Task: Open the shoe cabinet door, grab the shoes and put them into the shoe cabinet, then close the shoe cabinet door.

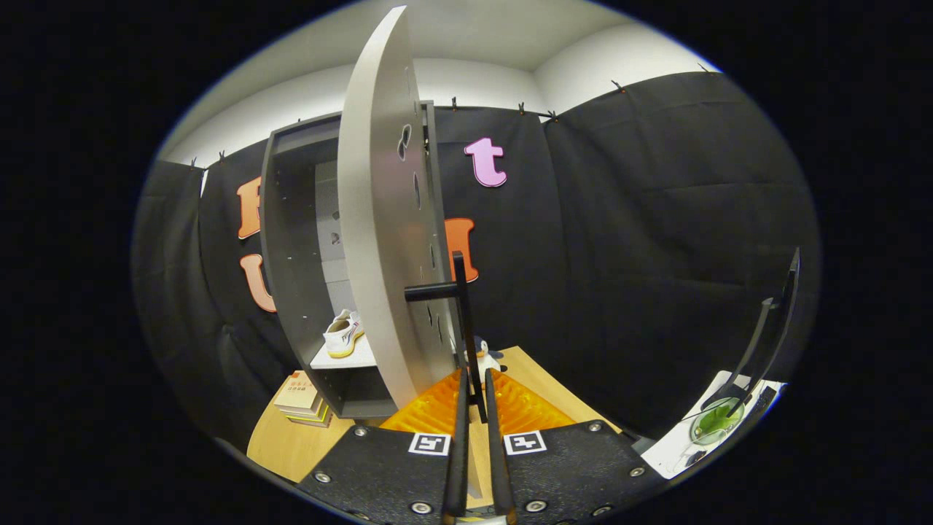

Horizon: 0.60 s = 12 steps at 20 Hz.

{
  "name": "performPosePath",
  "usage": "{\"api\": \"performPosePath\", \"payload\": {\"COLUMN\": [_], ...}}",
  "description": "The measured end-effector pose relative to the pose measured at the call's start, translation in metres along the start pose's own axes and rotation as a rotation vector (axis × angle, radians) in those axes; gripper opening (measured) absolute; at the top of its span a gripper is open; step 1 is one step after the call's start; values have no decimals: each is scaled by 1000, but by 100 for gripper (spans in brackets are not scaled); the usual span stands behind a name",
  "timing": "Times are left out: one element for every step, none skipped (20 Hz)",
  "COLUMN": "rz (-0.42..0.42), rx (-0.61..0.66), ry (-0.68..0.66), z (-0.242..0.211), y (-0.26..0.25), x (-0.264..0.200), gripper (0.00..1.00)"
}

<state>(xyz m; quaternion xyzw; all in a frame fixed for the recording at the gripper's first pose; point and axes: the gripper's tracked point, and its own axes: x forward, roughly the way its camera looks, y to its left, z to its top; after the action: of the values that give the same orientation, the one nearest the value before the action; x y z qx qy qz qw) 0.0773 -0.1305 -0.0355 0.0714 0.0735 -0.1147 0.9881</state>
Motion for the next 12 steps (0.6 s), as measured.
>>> {"api": "performPosePath", "payload": {"rz": [-12,-27,-44,-59,-66,-56,-41,-35,-38,-39,-39,-40], "rx": [0,6,16,17,25,36,49,60,60,56,55,54], "ry": [4,9,6,2,5,11,19,22,18,17,17,16], "z": [-1,-2,-1,1,1,-1,-2,-3,-2,-1,-1,-2], "y": [-10,-19,-29,-37,-44,-45,-46,-46,-48,-51,-51,-51], "x": [1,0,-1,0,-1,-1,-3,-2,-4,-5,-7,-10], "gripper": [10,10,9,9,9,9,9,9,9,9,9,10]}}
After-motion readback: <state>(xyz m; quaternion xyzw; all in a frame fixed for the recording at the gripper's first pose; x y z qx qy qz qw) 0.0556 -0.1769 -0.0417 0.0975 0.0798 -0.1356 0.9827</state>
